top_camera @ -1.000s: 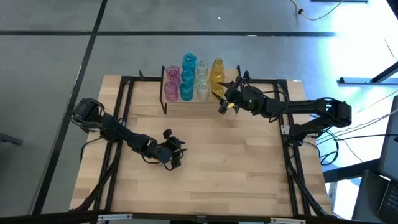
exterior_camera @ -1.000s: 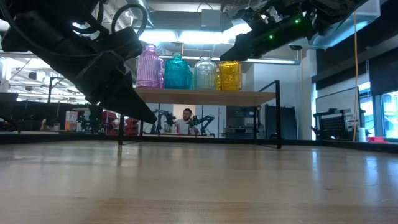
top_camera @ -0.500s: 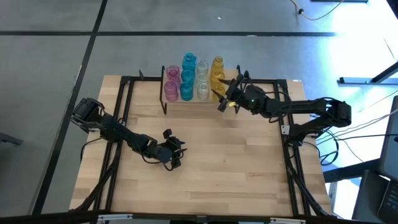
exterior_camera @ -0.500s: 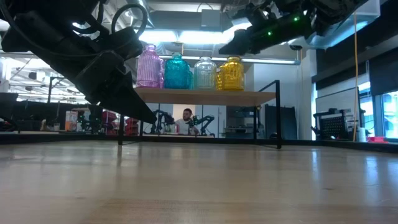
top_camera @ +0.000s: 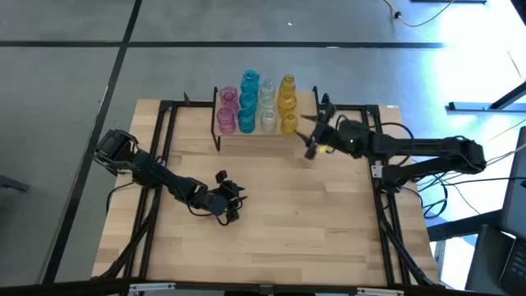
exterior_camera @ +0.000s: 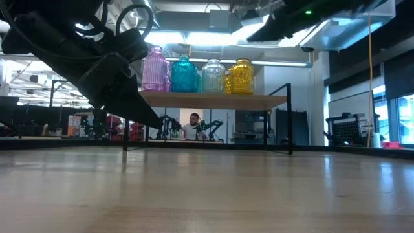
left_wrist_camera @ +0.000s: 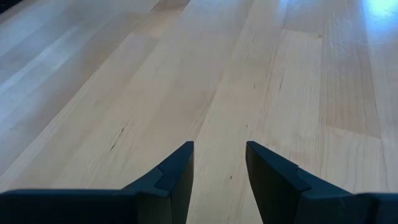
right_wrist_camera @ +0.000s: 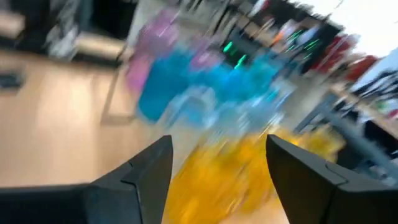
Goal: Sort vases onto shelf
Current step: Put the yellow flower vase on the shelf aligned with the other yellow flower vase
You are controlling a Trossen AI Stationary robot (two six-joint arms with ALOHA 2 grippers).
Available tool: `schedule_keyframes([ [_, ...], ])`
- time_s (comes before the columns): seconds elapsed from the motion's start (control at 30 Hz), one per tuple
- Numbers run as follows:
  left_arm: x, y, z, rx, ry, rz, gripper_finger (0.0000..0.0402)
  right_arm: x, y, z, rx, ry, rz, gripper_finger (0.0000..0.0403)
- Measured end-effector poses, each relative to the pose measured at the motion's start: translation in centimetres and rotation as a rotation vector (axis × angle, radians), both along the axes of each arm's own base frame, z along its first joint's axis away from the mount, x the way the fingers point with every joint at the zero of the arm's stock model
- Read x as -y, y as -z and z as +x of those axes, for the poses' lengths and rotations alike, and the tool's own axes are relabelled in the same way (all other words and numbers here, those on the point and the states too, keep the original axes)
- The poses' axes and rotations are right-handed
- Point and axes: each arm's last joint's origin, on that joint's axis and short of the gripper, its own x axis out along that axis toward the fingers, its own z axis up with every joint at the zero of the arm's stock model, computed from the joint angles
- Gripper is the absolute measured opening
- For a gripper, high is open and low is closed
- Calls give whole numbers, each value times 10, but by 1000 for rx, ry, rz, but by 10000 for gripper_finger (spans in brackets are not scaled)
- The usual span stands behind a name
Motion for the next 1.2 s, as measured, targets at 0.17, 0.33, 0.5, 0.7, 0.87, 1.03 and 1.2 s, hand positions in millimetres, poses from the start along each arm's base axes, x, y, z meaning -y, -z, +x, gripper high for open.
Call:
schedule_keyframes([
  [0.17,0,0,0,2,0,-1,140,-12,19,-9,-193,-42,103,224],
  [0.33,0,0,0,5,0,-2,140,-9,40,0,-272,-29,112,142],
  [0.5,0,0,0,4,0,-2,140,2,49,12,-278,3,89,48],
  [0.7,0,0,0,0,1,-1,140,14,54,19,-263,32,71,4],
  [0.87,0,0,0,0,1,-1,140,16,54,23,-249,21,54,21],
  [1.03,0,0,0,2,2,-3,140,16,53,26,-232,8,25,24],
  [1.2,0,0,0,1,6,-6,140,17,52,27,-223,14,17,21],
])
